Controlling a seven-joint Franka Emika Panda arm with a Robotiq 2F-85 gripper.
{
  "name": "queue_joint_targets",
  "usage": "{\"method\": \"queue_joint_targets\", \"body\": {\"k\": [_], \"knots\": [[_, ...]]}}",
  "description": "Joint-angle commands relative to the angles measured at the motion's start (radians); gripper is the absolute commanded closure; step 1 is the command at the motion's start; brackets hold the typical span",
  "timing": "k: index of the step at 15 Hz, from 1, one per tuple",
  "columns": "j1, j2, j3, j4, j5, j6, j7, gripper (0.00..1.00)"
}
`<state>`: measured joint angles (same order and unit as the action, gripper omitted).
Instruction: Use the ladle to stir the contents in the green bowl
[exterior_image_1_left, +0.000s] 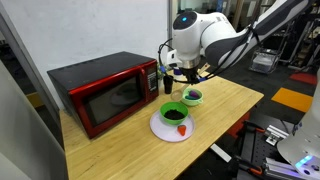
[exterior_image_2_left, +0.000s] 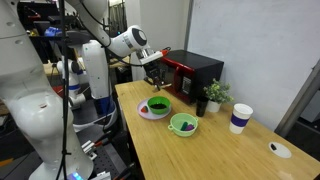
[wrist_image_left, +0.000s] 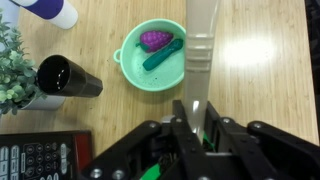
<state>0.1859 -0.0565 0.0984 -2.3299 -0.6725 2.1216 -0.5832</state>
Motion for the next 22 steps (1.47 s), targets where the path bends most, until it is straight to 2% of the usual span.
{"method": "queue_joint_targets", "body": {"k": [1,8,9,14,19,22], "knots": [[-0.014,0.0,0.015,0.001,0.002,-0.002,-0.001,0.78],[-0.014,0.0,0.015,0.001,0.002,-0.002,-0.001,0.78],[-0.014,0.0,0.015,0.001,0.002,-0.002,-0.001,0.94],[-0.007,-0.002,0.029,0.018,-0.003,-0.067,0.045,0.94],[0.001,0.007,0.053,0.047,-0.127,-0.095,0.034,0.94],[0.008,0.029,0.07,0.072,-0.263,-0.085,0.035,0.94]]}}
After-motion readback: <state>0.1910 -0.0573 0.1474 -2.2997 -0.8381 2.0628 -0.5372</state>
